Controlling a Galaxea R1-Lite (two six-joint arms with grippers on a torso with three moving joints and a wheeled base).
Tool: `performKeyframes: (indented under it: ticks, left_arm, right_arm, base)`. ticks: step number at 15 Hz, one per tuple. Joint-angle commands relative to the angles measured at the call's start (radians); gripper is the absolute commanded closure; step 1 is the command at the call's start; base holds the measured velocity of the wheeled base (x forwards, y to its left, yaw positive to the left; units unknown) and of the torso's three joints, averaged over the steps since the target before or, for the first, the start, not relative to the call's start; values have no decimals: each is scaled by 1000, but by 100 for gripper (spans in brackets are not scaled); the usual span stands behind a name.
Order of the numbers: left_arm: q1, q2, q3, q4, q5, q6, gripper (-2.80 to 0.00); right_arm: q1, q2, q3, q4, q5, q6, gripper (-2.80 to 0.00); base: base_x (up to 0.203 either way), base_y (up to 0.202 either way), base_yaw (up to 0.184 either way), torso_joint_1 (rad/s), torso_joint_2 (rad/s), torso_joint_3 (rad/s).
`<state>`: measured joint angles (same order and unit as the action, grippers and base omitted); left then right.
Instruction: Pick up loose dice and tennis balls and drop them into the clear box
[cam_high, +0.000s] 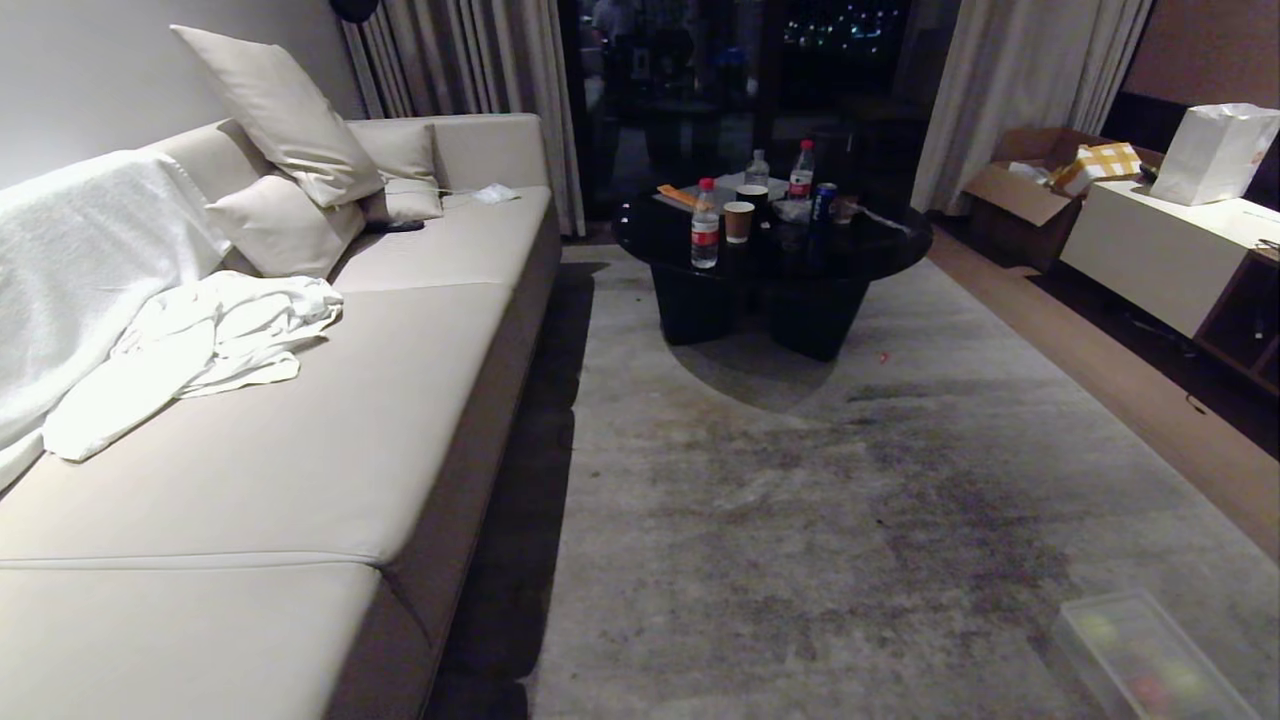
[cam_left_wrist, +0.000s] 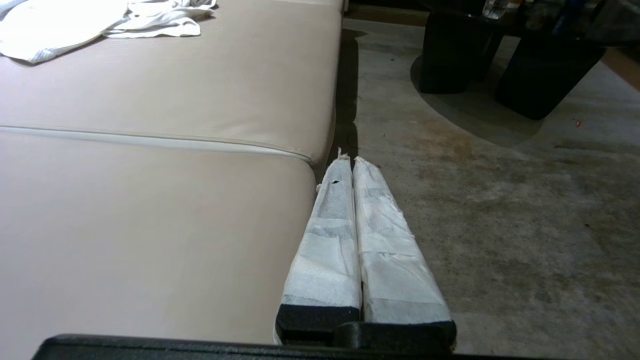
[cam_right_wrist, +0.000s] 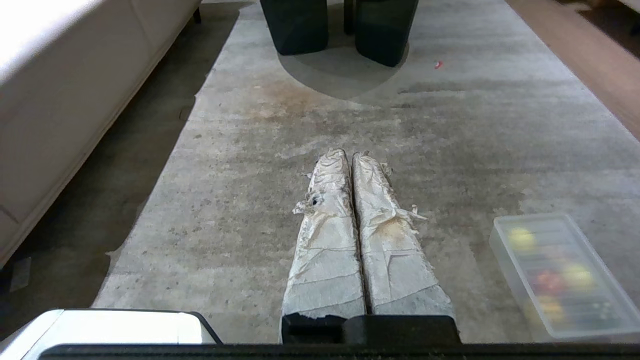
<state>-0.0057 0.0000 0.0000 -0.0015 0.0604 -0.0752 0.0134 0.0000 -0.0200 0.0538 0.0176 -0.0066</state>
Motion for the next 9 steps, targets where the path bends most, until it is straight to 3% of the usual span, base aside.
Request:
performKeyframes:
  ticks: [1, 9]
  left_arm:
    - [0, 2, 2, 0, 1, -2, 0]
    - [0, 2, 2, -1, 1, -2, 0]
  right_arm:
    - [0, 2, 0, 0, 1, 0, 0]
    - [0, 2, 0, 0, 1, 4, 0]
  base:
    - [0, 0, 0, 0, 0, 0]
    - [0, 0, 0, 0, 0, 0]
